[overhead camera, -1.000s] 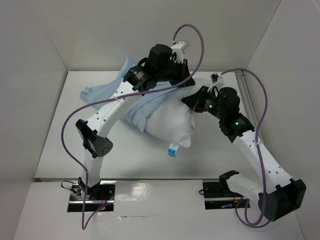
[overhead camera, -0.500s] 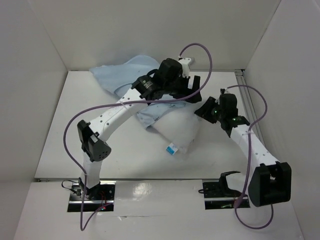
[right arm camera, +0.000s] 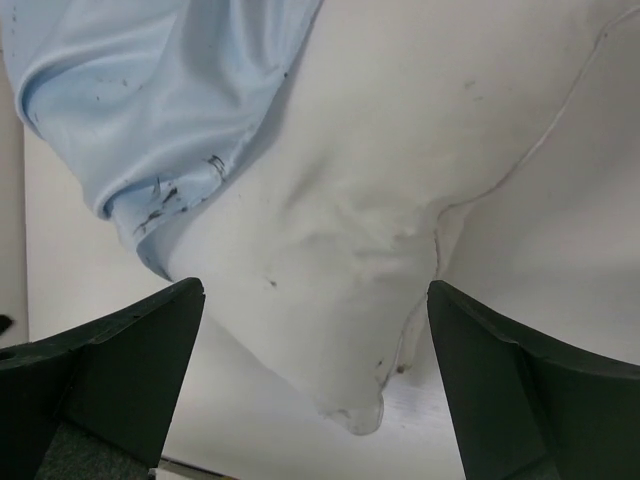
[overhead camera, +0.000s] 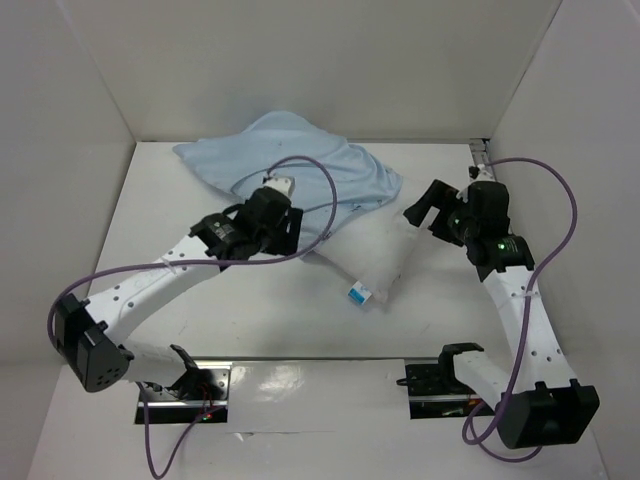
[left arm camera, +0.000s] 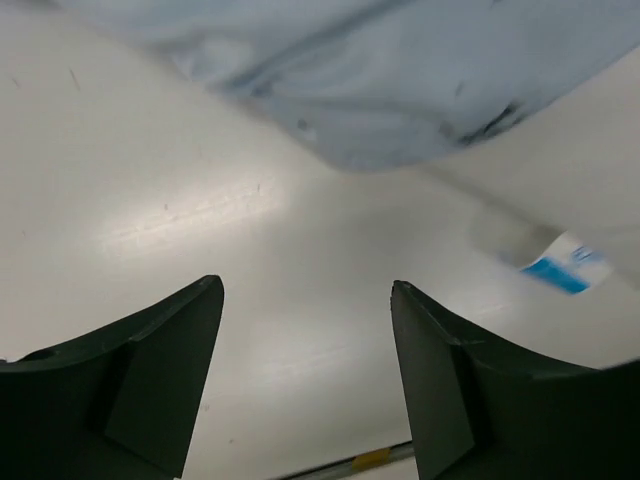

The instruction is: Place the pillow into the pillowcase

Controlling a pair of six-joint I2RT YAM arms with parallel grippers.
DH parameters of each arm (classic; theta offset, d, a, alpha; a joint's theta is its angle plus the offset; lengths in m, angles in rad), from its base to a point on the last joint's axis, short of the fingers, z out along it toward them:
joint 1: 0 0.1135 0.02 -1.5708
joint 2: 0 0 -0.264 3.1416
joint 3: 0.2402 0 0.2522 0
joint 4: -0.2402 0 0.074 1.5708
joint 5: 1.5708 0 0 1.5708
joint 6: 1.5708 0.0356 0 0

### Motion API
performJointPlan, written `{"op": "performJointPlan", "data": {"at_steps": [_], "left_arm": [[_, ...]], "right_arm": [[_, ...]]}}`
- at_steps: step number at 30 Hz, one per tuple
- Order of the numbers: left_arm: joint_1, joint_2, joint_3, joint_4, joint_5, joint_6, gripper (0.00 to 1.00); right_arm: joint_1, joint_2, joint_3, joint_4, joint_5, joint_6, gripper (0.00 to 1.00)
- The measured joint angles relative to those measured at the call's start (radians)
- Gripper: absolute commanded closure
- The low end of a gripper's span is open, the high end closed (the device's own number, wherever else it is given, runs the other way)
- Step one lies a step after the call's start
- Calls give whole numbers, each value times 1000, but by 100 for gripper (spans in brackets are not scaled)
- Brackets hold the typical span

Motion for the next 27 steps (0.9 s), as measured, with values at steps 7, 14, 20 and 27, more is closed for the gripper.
{"op": "performJointPlan", "data": {"at_steps": [7,14,20,27], "left_arm": [[-47,7,-331,117,-5,-74,0],[-52,111,-418,401,-6,-63,1],[-25,265,-391,537,-13,-39,7],[55,362,-314,598,-13,-35,24]], "right_arm": [[-1,-10,-6,-92,29,-26,0],[-2,-16,-33,-127,17,-35,0],[-2,-31,-110,-140,-61,-39,0],[-2,-60,-165,-156,-156,-39,0]]}}
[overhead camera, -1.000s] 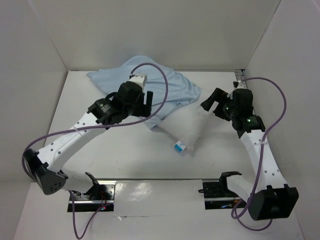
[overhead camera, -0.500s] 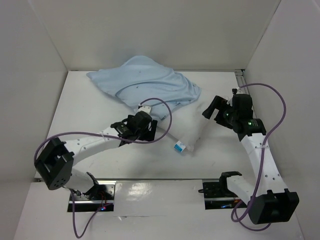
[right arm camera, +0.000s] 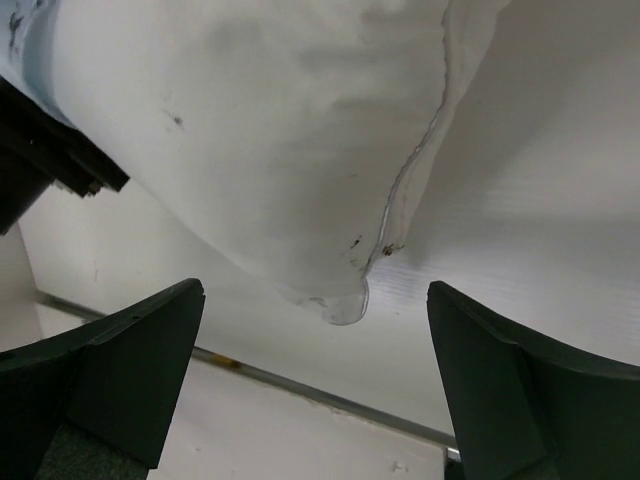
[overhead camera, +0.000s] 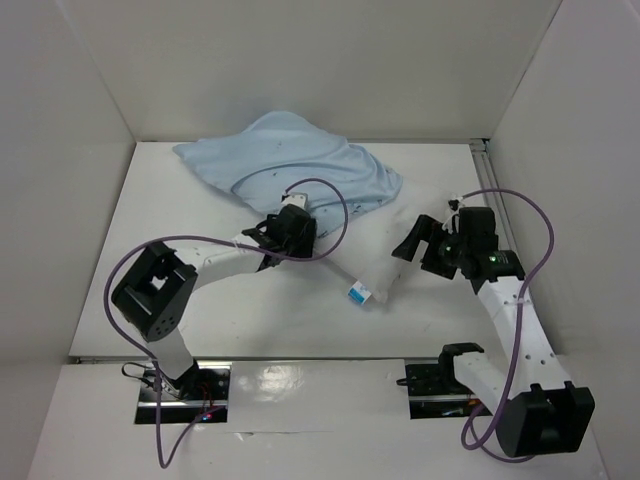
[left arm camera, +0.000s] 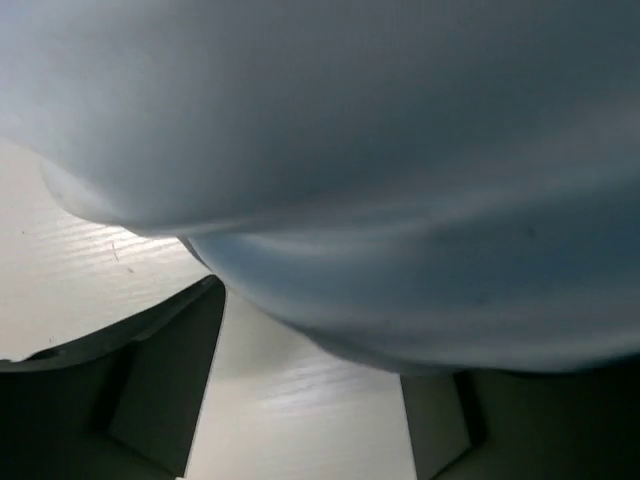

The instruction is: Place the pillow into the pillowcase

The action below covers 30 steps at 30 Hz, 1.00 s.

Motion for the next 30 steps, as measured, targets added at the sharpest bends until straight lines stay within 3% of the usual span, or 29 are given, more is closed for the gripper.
{"op": "performJointPlan", "data": {"at_steps": [4,5,7,8,10,11,13,14,16,21,26,30], "left_arm": [[27,20,16,17,11,11,54],[30,23,19,21,14,14,71],[32,26,23,25,19,17,86],[33,26,24,25,24,18,98],[34,26,27,22,35,18,100],[34,23,27,16,44,19,100],[34,8,27,-7,62,17,100],[33,-2,29,-20,74,15,100],[22,-21,52,-56,101,14,100],[-43,-28,260,-193,185,15,100],[-52,16,708,-300,370,14,100],[-81,8,884,-299,497,-8,100]], "right_arm": [[0,-6,-43,16,-66,0,0],[0,-5,-58,26,-86,1,0],[0,0,-96,60,-130,5,0],[6,7,-115,85,-145,10,0],[24,36,-148,134,-153,26,2],[47,60,-161,166,-147,37,19],[114,120,-168,228,-129,53,44],[147,152,-167,264,-116,61,78],[198,230,-138,316,-96,79,100],[217,439,149,303,-71,90,100],[177,497,525,323,-20,82,100],[177,446,530,478,-26,100,100]]}}
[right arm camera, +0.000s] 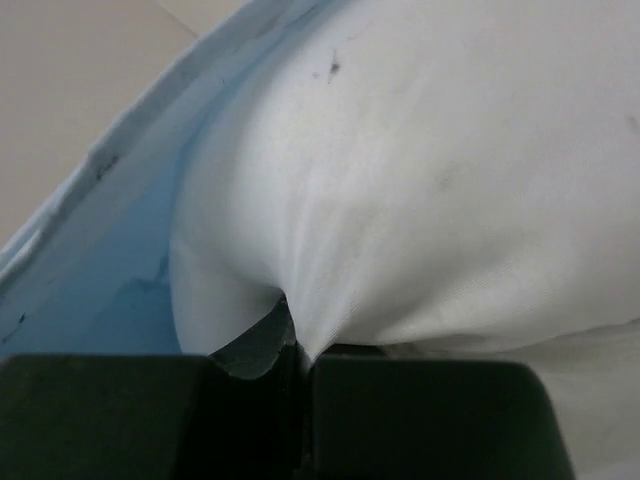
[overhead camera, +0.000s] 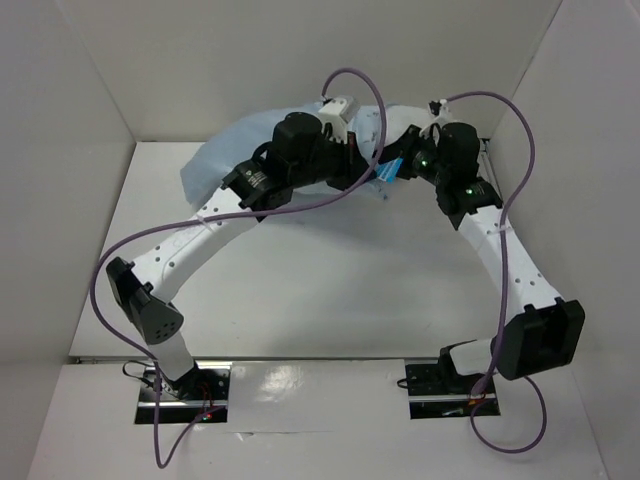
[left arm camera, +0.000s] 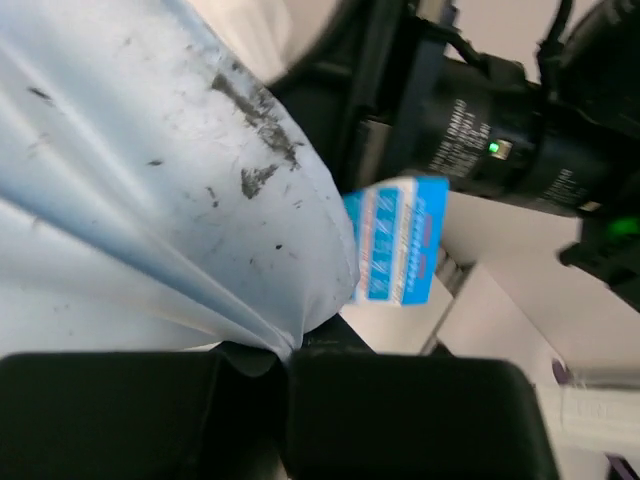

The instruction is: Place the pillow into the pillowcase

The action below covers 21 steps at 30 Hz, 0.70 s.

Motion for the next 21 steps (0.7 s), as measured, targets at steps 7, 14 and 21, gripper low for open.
{"op": "performJointPlan", "data": {"at_steps": [7,14,21], "left_arm": [[-26,38,-54,-123,80,-16,100],[-24,29,-53,-154,86,-28,100],[-24,17,-53,-155,118,-35,100]], "right_arm": [[-1,3,-239,104,-8,39,100],[-1,-11,-269,36,-8,32,100],[5,1,-256,71,-13,44,100]]}}
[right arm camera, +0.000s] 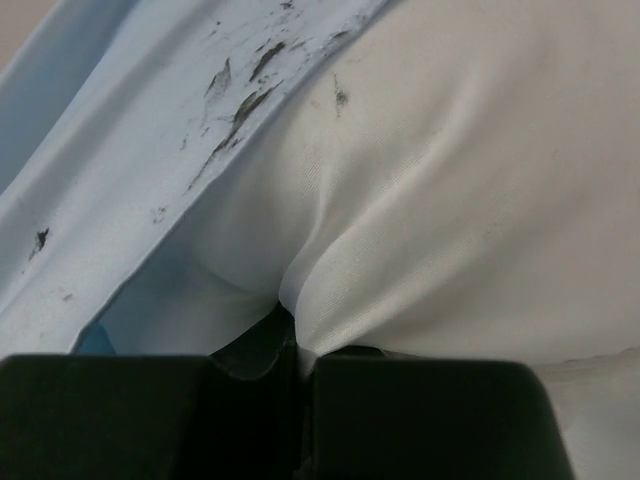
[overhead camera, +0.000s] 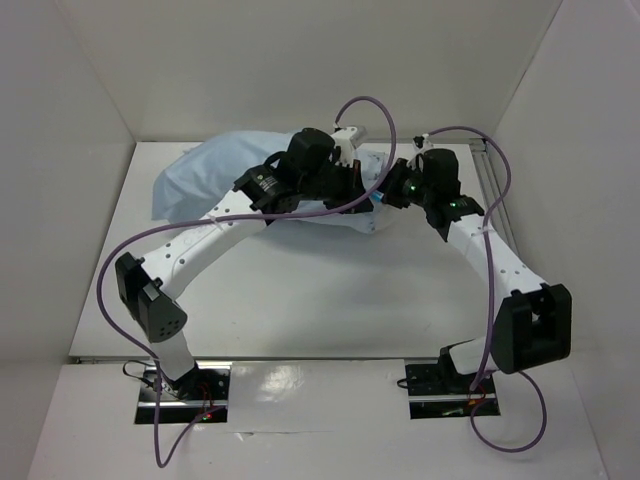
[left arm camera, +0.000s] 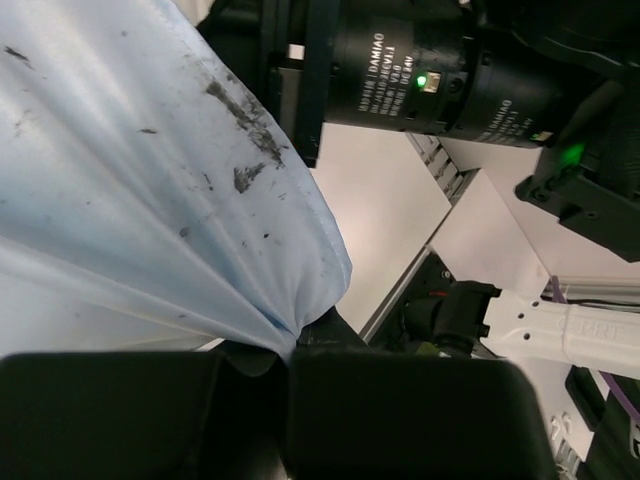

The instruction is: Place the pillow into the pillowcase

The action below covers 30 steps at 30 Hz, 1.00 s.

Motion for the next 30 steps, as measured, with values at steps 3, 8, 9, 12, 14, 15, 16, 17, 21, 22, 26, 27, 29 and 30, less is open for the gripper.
{"op": "performJointPlan", "data": {"at_steps": [3,8,9,12,14,15,16,17,21,22,26,27,29,30], "left_arm": [[2,0,6,-10,9,-16,100],[6,0,74,-61,12,-26,100],[5,0,95,-69,17,-27,100],[-9,0,183,-119,30,-33,100],[-42,-3,263,-165,29,-34,100],[-61,-13,290,-175,29,-34,100],[-80,-25,309,-181,30,-37,100],[-97,-46,328,-187,30,-38,100],[-61,-61,383,-200,71,-45,100],[-29,-42,413,-204,96,-50,100],[96,142,534,-192,206,-95,100],[115,204,552,-183,226,-101,100],[138,322,560,-166,248,-105,97],[147,373,557,-160,248,-105,87]], "right_arm": [[11,32,13,11,-14,11,100],[58,20,46,-19,-3,-2,100],[64,-2,46,-37,2,-10,100],[72,-102,39,-98,12,-32,100],[77,-206,22,-161,21,-48,100],[80,-264,20,-196,24,-55,100],[83,-319,20,-235,31,-61,100],[86,-386,21,-283,39,-67,100],[97,-506,46,-396,56,-71,100],[97,-515,46,-406,62,-69,100],[96,-489,-5,-404,105,-60,100],[96,-472,-32,-402,124,-58,100],[92,-417,-93,-396,161,-49,100],[89,-380,-120,-388,173,-46,100]]}}
